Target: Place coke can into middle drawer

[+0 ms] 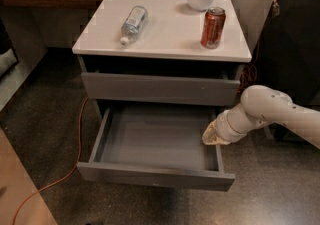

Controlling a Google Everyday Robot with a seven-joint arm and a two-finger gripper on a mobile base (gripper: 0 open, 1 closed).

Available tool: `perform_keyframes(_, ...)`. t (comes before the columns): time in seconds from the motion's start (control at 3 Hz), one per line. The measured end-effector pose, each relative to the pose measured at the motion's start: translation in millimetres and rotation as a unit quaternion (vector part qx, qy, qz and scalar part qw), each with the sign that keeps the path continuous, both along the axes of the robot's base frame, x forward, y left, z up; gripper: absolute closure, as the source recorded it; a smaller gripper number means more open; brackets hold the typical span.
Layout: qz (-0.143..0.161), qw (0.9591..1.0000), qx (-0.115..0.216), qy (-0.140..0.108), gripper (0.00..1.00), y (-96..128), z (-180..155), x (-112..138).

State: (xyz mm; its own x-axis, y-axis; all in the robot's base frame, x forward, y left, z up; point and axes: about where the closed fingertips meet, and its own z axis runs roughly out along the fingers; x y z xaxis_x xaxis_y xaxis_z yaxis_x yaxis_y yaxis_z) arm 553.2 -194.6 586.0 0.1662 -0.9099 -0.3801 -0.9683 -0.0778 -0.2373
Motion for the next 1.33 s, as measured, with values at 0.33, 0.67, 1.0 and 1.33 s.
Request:
perform_keyframes(0.33, -0.008, 0.9998, 0.007, 0.015, 0.2, 2.9, -2.3, 4.0)
perform_keyframes(0.67, -0.049, 0.9973, 0.038, 0.04, 0.0, 12.0, 26.5, 30.3)
perform_keyframes(1.0, -0.101, 0.99, 0.08, 0.057, 0.0, 20.7, 68.0, 54.8)
perform_keyframes(1.33, -0.139, 0.9805, 0.121, 0.069, 0.0, 26.2, 119.0, 73.4)
